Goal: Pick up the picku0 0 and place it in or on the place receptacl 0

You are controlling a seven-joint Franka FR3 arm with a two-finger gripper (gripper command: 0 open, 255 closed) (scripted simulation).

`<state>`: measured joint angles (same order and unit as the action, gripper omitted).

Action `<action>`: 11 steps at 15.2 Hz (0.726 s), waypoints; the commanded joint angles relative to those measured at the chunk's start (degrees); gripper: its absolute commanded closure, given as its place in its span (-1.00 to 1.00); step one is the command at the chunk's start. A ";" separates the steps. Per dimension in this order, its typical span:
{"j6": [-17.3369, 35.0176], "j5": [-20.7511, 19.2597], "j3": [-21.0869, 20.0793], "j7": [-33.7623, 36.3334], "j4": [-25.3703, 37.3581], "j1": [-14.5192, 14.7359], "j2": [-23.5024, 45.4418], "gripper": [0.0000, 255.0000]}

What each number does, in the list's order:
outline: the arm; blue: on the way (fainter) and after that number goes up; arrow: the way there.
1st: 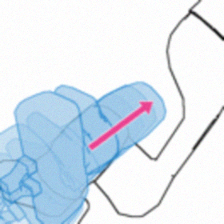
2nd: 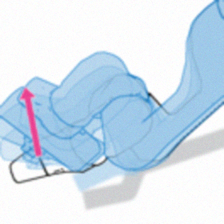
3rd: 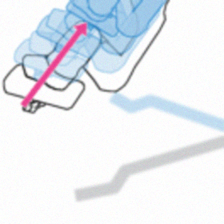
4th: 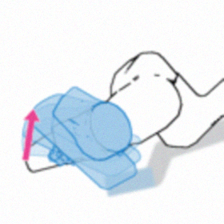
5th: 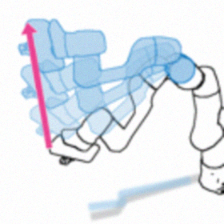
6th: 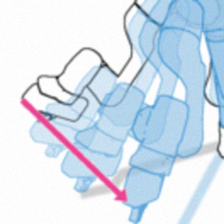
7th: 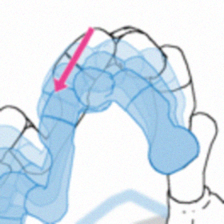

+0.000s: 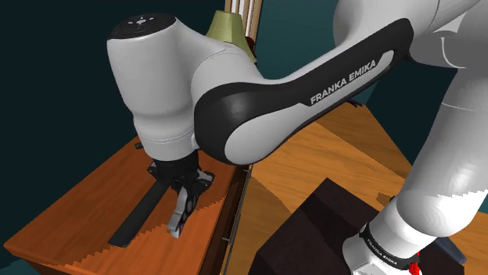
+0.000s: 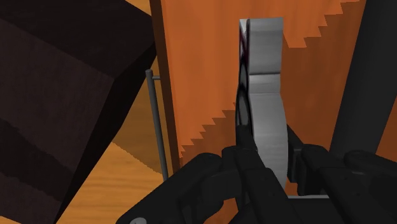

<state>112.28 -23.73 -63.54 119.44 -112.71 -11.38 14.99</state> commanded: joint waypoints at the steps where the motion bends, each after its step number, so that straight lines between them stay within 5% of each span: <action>1: -1.07 0.68 -0.29 -0.56 0.62 -0.32 -0.50 1.00; 11: -7.05 5.11 -2.35 -4.31 5.34 -2.47 -4.55 1.00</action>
<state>105.82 -19.23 -65.65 115.67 -107.77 -13.47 11.05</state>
